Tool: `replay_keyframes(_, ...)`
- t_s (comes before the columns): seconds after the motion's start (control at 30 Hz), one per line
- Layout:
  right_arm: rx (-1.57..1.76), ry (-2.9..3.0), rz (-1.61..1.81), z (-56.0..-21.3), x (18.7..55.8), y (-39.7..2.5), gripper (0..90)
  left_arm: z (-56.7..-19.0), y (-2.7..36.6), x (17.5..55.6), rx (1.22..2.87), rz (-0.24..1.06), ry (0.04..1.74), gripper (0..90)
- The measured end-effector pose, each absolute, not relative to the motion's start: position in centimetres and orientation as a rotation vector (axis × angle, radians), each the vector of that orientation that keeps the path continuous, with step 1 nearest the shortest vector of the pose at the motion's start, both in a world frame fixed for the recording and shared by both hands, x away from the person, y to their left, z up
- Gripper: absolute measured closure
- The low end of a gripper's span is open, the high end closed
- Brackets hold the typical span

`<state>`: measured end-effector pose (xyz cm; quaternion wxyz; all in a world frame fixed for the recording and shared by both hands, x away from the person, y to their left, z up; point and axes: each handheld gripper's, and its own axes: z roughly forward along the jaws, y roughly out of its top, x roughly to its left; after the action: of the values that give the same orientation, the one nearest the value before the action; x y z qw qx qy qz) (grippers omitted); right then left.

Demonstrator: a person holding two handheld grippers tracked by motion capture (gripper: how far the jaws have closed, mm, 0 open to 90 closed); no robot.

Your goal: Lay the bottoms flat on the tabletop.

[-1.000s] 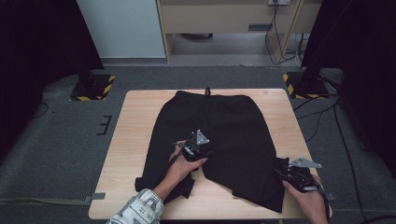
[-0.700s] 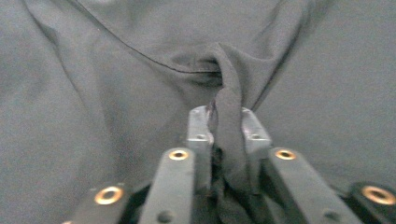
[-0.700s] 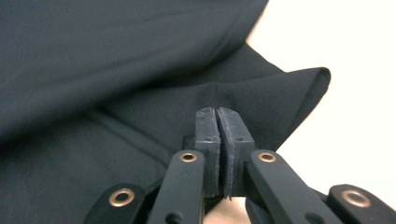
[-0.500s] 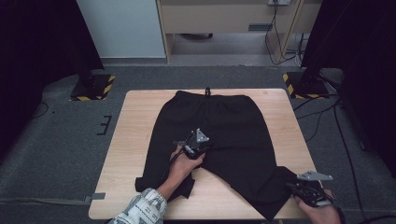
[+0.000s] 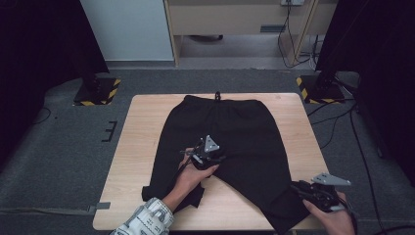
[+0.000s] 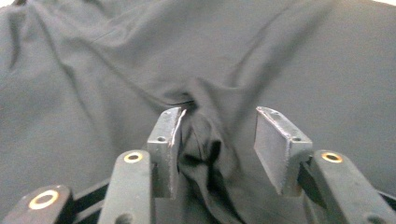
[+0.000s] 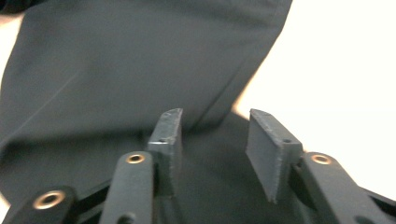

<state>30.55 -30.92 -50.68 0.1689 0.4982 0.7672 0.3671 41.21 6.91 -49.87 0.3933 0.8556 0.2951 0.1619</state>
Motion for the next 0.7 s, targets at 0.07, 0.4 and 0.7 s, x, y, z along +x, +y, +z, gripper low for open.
replay_keyframes(0.07, 1.441, 2.181, 1.062, -51.0, 31.7, -30.7, 50.7, -49.8, 6.8, 40.8, 2.182, 0.408, 0.728, 48.0)
replay_keyframes(0.4, 1.476, 2.245, 1.023, -52.4, 34.3, -29.6, 68.5, -49.6, 7.6, 40.7, 2.153, 0.411, 0.755, 46.1)
replay_keyframes(0.7, 1.412, 2.219, 1.129, -48.8, 35.3, -29.3, 90.0, -49.1, 7.8, 40.2, 2.138, 0.41, 0.724, 46.4)
